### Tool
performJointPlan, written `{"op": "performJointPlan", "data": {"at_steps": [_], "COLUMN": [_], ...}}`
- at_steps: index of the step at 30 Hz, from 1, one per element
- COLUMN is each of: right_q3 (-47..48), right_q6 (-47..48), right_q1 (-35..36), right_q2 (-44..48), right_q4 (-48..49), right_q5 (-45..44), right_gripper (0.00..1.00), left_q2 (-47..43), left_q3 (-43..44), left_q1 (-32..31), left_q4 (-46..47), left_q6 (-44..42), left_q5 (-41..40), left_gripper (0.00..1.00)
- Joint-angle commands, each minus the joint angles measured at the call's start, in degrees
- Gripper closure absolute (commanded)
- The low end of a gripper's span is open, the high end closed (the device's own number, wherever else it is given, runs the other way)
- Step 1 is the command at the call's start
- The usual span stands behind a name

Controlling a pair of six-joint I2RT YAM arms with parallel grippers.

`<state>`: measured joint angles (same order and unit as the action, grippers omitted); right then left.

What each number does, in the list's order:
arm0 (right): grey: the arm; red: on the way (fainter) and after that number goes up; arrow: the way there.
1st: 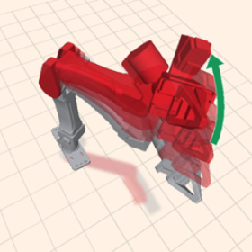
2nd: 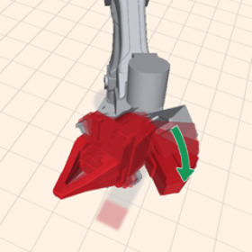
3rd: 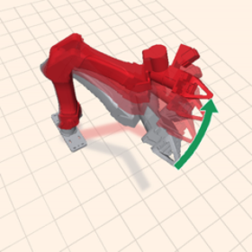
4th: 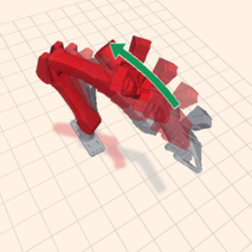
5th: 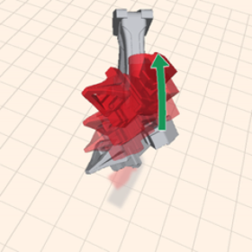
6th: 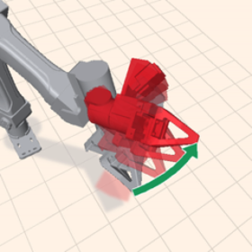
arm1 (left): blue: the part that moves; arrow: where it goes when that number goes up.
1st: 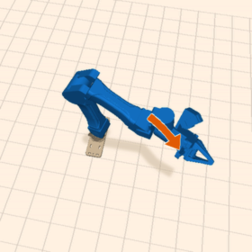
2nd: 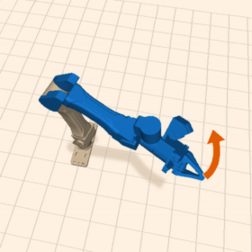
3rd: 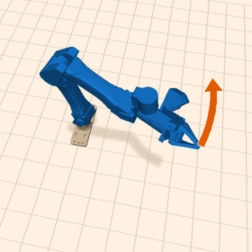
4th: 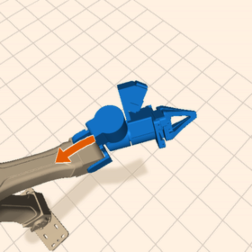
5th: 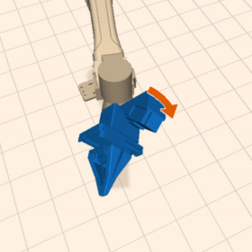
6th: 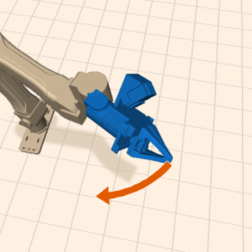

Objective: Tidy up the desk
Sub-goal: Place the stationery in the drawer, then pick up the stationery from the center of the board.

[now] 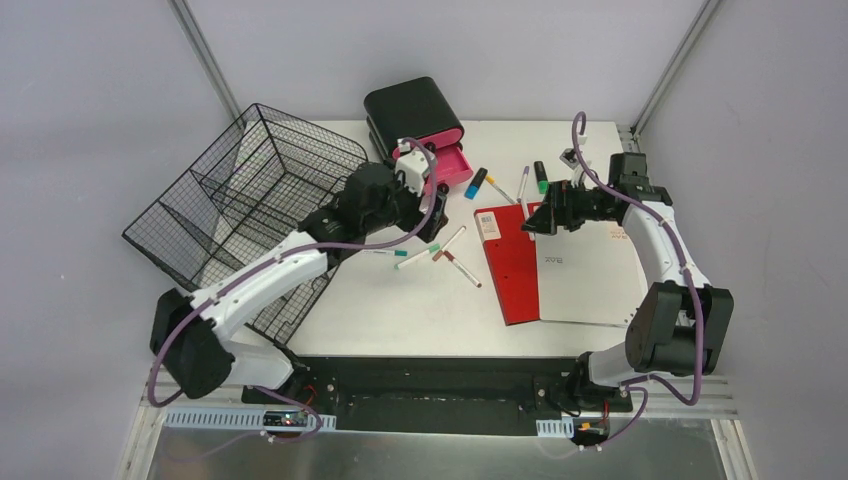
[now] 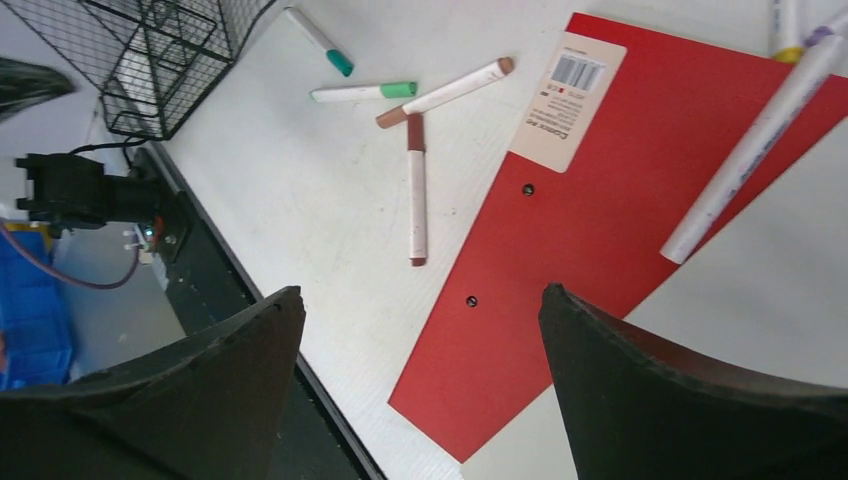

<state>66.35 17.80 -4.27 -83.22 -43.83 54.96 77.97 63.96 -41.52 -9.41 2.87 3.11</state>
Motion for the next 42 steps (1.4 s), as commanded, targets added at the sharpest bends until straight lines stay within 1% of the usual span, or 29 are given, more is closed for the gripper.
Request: {"op": "performJointPlan", "data": {"at_steps": [1,3,6,9,11,13,15,19,21,25,28,30,33,37,40,42], "right_q3": [2.94,3.36,4.92,8.17,10.59,12.79,15.06,22.6,26.36,32.0,37.23,41.24,44.84,47.83,50.13,51.68], "right_q6": [4.27,4.43,2.12,-1.15,-1.79,-1.89,-3.9,-6.25,-5.86,-5.39,-3.43,-2.6,-2.17,-1.9,-1.64,-1.78], "right_q1": [-0.39,-0.39,-0.38,-0.29,-0.29,-0.29,-0.23,0.13,0.36,0.86,1.59,2.28,3.58,5.21,6.26,6.46], "right_q2": [2.11,1.41,-0.21,-3.23,-5.35,-7.98,-11.06,-18.64,-22.41,-29.17,-34.07,-37.25,-40.8,-43.95,-46.2,-47.43], "right_q4": [-0.29,-0.2,1.34,2.01,2.53,3.41,5.0,3.15,1.58,0.68,-1.82,-3.82,-4.41,-3.35,-3.2,-3.34], "right_q5": [-6.32,-8.21,-11.92,-17.14,-20.83,-23.71,-26.96,-32.48,-33.86,-35.87,-36.69,-38.29,-41.42,-45.96,-49.07,-50.35], "right_gripper": [0.09,0.09,0.09,0.08,0.06,0.05,0.02,0.01,0.01,0.01,0.01,0.03,0.08,0.24,0.33,0.37], "left_q2": [-8.78,-11.3,-13.45,-13.26,-12.84,-12.85,-12.92,-13.81,-14.55,-15.44,-15.74,-15.67,-15.66,-16.13,-16.27,-16.28], "left_q3": [-1.2,-1.76,-1.75,0.09,0.66,-0.13,-1.2,-4.02,-4.77,-5.21,-5.42,-5.27,-5.17,-5.24,-5.34,-5.35], "left_q1": [0.55,1.28,2.36,3.08,3.36,3.74,4.02,4.25,4.25,4.25,4.25,4.25,4.25,4.25,4.25,4.25], "left_q4": [-5.92,-7.61,-9.76,-12.6,-13.49,-13.36,-13.06,-12.54,-12.56,-12.24,-12.3,-12.27,-12.3,-12.28,-12.28,-12.29], "left_q6": [2.46,1.38,0.12,-2.19,-5.13,-6.22,-6.94,-8.71,-9.32,-10.31,-10.37,-10.14,-10.0,-10.08,-10.13,-10.08], "left_q5": [-0.04,-1.78,-2.01,0.4,0.12,-0.98,-1.71,-2.83,-4.91,-5.85,-5.75,-4.87,-4.09,-4.21,-4.18,-4.1], "left_gripper": [0.01,0.01,0.01,0.01,0.01,0.01,0.01,0.01,0.01,0.01,0.01,0.01,0.01,0.01,0.01,0.01]}}
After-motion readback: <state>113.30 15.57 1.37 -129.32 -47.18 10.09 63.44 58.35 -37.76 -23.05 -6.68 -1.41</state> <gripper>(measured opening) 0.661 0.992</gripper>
